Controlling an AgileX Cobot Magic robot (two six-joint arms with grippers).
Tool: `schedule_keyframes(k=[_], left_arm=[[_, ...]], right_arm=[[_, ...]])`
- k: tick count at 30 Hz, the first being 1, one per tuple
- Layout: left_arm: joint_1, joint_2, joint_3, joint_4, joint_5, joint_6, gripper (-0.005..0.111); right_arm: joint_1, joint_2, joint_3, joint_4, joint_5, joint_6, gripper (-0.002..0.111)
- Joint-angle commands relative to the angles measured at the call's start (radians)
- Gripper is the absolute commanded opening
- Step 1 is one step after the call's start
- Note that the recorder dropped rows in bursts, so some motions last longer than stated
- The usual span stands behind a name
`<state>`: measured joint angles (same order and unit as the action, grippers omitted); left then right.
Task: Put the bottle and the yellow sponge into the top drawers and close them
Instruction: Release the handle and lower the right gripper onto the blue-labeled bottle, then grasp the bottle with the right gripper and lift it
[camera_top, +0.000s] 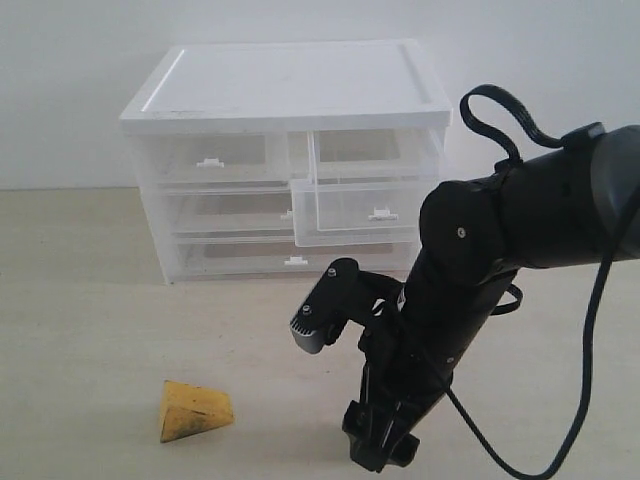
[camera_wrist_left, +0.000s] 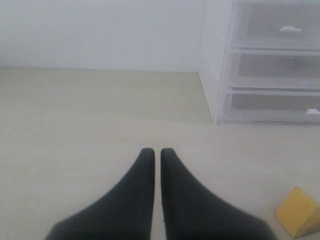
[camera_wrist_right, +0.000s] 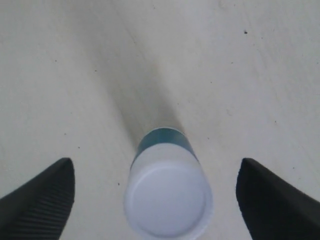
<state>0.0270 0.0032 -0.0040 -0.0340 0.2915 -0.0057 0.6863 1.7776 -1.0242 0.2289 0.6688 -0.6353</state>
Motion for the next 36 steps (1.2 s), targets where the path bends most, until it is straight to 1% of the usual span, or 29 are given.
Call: schedule_keyframes(k=[1, 3, 5, 7, 10, 11, 16, 19, 22, 28, 33, 36], left_arm=[[0.003, -0.003, 0.004, -0.002, 0.0, -0.002, 0.004], [0.003, -0.003, 0.004, -0.002, 0.0, -0.002, 0.004], [0.003, -0.003, 0.004, -0.002, 0.0, -0.002, 0.004], [0.003, -0.003, 0.004, -0.002, 0.0, -0.002, 0.004], [0.003, -0.003, 0.004, -0.002, 0.0, -0.002, 0.004], [0.003, -0.003, 0.004, -0.002, 0.0, -0.002, 0.004], [0.003, -0.003, 0.004, -0.002, 0.0, -0.002, 0.004], [0.003, -0.003, 0.004, -0.002, 0.0, -0.002, 0.004], [0.003, -0.003, 0.004, -0.002, 0.0, -0.002, 0.004], [0.003, -0.003, 0.004, -0.002, 0.0, -0.002, 0.004], [0.003, -0.003, 0.004, -0.002, 0.0, -0.002, 0.004], [0.003, -0.003, 0.004, -0.002, 0.0, -0.002, 0.004]], right_arm=[[-0.008, 0.001, 0.006, -0.007, -0.013, -0.006, 0.068], [-0.008, 0.001, 0.006, -0.009, -0.013, -0.006, 0.06], [-0.008, 0.001, 0.006, -0.011, -0.011, -0.006, 0.048], [-0.008, 0.001, 0.006, -0.011, -0.011, -0.007, 0.034], [-0.008, 0.001, 0.006, -0.017, -0.018, -0.011, 0.003], [-0.008, 0.001, 0.006, -0.017, -0.021, -0.016, 0.0], [-0.008, -0.025, 0.004, -0.017, 0.011, -0.018, 0.0], [-0.008, -0.138, 0.004, -0.009, 0.042, -0.021, 0.0], [-0.008, -0.286, 0.004, 0.001, 0.08, -0.079, 0.0], [-0.008, -0.476, 0.002, 0.046, 0.046, -0.132, 0.0], [-0.021, -0.509, -0.06, 0.054, 0.038, -0.132, 0.0], [-0.07, -0.509, -0.101, 0.114, 0.038, -0.132, 0.0]])
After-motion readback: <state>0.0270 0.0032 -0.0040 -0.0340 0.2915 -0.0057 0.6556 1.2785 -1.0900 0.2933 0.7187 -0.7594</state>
